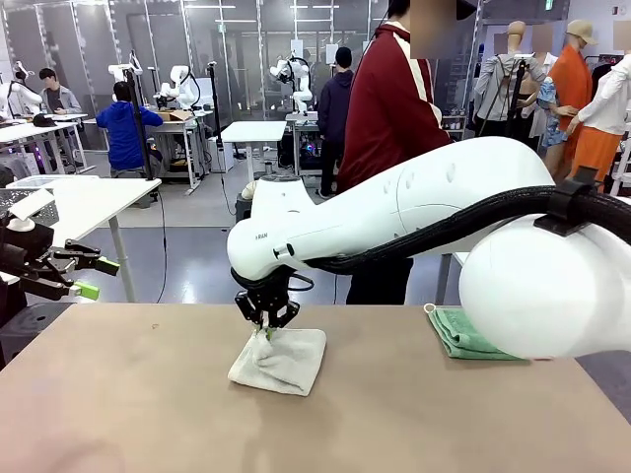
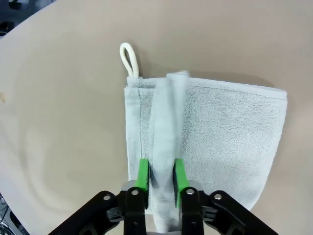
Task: Fold the towels and place them in the basket.
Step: When a person lays out a Towel with hook on the table, fold it in half twice.
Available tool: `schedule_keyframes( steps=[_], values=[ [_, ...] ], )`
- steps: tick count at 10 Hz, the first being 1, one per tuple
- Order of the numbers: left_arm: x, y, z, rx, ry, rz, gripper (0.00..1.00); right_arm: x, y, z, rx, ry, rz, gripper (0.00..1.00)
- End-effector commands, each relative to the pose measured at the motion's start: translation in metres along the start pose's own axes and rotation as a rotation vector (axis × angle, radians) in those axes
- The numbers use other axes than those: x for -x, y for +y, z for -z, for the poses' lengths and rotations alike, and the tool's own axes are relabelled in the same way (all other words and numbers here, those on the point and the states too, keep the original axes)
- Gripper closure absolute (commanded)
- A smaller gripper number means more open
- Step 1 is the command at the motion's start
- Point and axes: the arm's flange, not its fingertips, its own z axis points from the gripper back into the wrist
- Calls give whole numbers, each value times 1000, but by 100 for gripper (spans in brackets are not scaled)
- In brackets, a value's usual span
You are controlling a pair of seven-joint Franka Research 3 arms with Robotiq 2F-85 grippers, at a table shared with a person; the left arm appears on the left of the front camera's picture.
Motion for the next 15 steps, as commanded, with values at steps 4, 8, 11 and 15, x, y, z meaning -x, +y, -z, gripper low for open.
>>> schedule_keyframes(
  steps=[4,8,11,15],
  values=[
    [-2,-4,0,-5,1,4,14,5,-8,-18,-39,-81,80,23],
    [-2,-4,0,-5,1,4,14,42,-82,-63,15,49,32,23],
    [-2,-4,0,-5,1,4,14,49,-120,-68,11,39,15,23],
    [-2,-4,0,-5,1,4,14,47,-119,-70,36,32,0,23]
  ],
)
